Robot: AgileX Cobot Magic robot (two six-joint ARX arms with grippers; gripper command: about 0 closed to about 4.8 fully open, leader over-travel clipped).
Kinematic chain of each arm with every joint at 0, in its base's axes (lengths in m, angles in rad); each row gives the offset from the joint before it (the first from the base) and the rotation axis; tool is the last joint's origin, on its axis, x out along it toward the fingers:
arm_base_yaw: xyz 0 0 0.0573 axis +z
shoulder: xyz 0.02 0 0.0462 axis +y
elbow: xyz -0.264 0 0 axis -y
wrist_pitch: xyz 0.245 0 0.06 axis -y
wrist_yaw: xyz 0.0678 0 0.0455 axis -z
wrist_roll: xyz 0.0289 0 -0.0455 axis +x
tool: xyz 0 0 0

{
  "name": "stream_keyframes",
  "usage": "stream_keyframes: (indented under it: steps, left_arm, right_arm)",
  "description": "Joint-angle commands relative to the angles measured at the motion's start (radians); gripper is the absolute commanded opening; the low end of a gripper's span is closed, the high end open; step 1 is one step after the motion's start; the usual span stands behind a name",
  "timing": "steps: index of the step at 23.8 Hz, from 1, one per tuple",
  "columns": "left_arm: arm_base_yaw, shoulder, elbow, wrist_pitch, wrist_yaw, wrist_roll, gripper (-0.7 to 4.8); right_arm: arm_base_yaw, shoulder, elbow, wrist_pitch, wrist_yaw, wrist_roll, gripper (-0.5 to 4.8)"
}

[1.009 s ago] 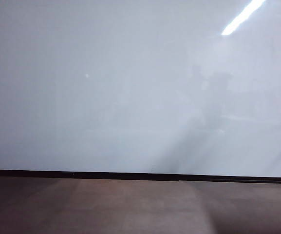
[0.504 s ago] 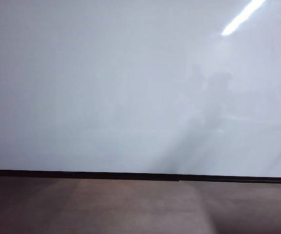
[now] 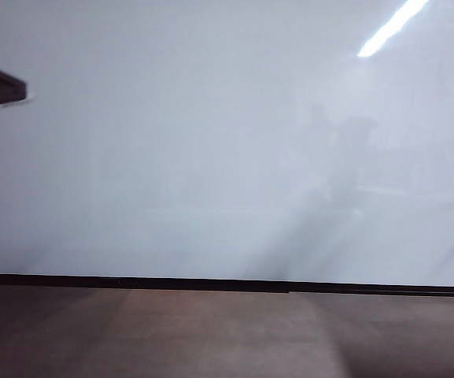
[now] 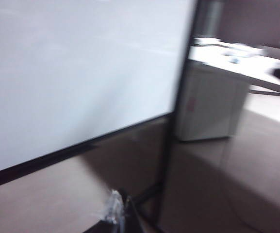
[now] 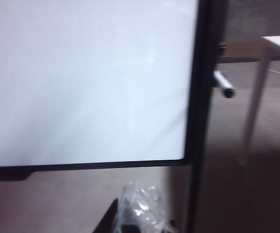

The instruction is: Reach to the right to find the marker pen, pick it up, and write the number 17 on the whiteboard.

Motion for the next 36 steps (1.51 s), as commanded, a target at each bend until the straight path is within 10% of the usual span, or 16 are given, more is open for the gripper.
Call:
stream_keyframes:
  steps: [1,9,17,22,25,31,34,36]
  left_arm:
    - [-0.05,0.001,0.001,0.013,-0.002,0.004,-0.05]
    - [-0.08,0.001,0.001,0.013,-0.002,0.004,-0.05]
    - [-0.08,0.001,0.001,0.013,-0.006,0.004,-0.05]
    - [-0.083,0.001,0.001,0.013,-0.006,0.005,-0.05]
    - [-0.084,0.001,0.001,0.013,-0.006,0.004,-0.05]
    - [-0.084,0.001,0.001,0.013,-0.005,0.004,-0.05]
    - [-0.084,0.001,0.0,0.013,-0.006,0.005,-0.05]
    - [-0.084,0.001,0.0,0.014,-0.006,0.004,-0.05]
  right_arm:
    - [0.0,-0.001,-0.001,0.085,0.176,0.014,-0.05]
    - [-0.002,0.031,0.149,0.44,0.431,0.108,-0.05]
    - [-0.039,0.37,0.428,0.867,0.428,-0.078,-0.05]
    - [-0.155,0.702,0.746,0.871,0.186,-0.111,-0.05]
    - [-0.323,0.934,0.957,0.761,0.037,0.071,-0.05]
    - [-0.586,1.218,0.96,0.733,-0.48,0.27,-0.05]
    - [-0.583,1.347,0.901,0.762,-0.517,0.215,-0.05]
    - [-0.579,1.426,0.846,0.829,-0.568,0.201,1.0]
